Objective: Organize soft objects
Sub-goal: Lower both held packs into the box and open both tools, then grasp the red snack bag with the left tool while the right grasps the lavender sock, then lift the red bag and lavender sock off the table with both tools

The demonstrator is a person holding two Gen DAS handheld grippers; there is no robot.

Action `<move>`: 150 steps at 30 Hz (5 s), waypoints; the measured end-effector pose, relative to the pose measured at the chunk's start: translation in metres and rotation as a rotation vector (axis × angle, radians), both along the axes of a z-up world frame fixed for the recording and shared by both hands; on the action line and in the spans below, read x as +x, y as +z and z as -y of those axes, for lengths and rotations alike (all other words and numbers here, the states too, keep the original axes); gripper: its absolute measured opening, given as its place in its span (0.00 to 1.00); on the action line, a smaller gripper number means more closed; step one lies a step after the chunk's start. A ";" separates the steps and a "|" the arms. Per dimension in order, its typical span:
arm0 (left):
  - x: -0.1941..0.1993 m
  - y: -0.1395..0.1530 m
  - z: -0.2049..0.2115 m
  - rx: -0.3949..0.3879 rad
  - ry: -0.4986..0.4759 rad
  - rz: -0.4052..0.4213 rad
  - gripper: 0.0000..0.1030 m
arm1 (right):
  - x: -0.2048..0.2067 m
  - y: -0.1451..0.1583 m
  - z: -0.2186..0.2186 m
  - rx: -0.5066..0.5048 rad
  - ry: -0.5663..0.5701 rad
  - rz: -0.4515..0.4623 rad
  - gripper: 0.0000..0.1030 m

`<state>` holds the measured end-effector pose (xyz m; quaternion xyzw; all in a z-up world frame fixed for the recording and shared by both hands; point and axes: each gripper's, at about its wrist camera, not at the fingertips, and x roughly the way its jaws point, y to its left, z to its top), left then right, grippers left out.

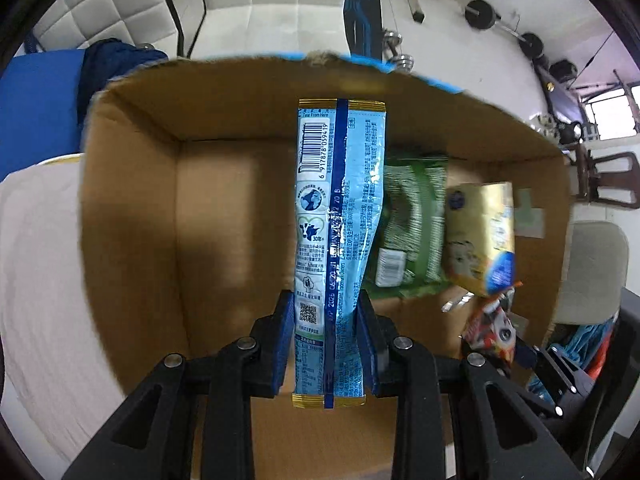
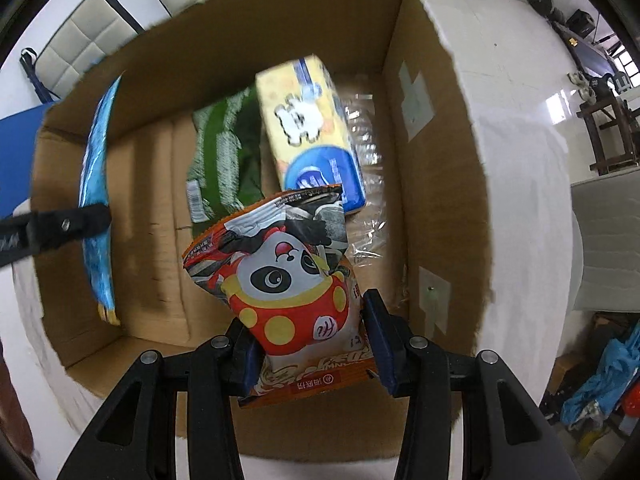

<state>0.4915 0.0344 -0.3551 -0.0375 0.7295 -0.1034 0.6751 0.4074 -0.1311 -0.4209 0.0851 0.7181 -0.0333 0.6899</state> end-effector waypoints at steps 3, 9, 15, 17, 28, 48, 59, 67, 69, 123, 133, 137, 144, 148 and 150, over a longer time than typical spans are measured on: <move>0.004 -0.016 0.002 0.009 0.002 -0.031 0.26 | -0.002 -0.015 0.000 -0.001 0.011 -0.030 0.46; 0.006 -0.030 0.003 0.027 -0.003 -0.054 0.27 | -0.004 -0.031 -0.001 -0.021 0.028 -0.074 0.46; 0.000 -0.024 0.000 0.037 0.018 -0.091 0.29 | -0.001 -0.019 -0.013 -0.033 0.065 -0.052 0.47; -0.002 -0.018 0.000 0.043 0.014 -0.077 0.31 | -0.001 -0.008 -0.017 -0.040 0.075 -0.033 0.48; -0.053 0.052 -0.002 0.027 0.014 0.083 0.54 | -0.016 0.039 -0.038 -0.052 0.108 0.050 0.61; -0.125 0.127 -0.041 0.055 0.103 0.353 1.00 | -0.066 0.097 -0.027 -0.013 0.067 0.182 0.95; -0.174 0.124 -0.038 0.131 0.111 0.385 1.00 | -0.117 0.098 -0.014 0.079 0.037 0.180 1.00; -0.217 0.037 -0.044 0.188 0.148 0.211 1.00 | -0.162 0.007 -0.014 0.212 -0.070 0.023 1.00; -0.224 0.020 -0.046 0.207 0.154 0.178 1.00 | -0.161 -0.017 -0.013 0.247 -0.112 0.000 1.00; -0.289 -0.084 0.012 0.203 0.021 -0.004 0.45 | -0.261 -0.078 -0.022 0.054 -0.035 -0.107 0.43; -0.303 0.007 0.015 0.130 0.027 0.179 0.45 | -0.272 0.001 -0.010 0.133 0.002 0.010 0.43; -0.307 0.062 0.010 0.099 0.032 0.290 0.43 | -0.270 0.046 -0.006 0.167 0.021 0.087 0.43; -0.279 0.133 -0.006 0.066 0.030 0.446 0.35 | -0.244 0.117 -0.006 0.187 0.063 0.190 0.43; -0.255 0.088 -0.021 -0.023 0.040 0.283 0.36 | -0.236 0.108 -0.015 0.172 0.045 0.178 0.43; -0.248 0.070 -0.029 -0.059 0.067 0.193 0.36 | -0.226 0.092 -0.009 0.173 0.028 0.139 0.43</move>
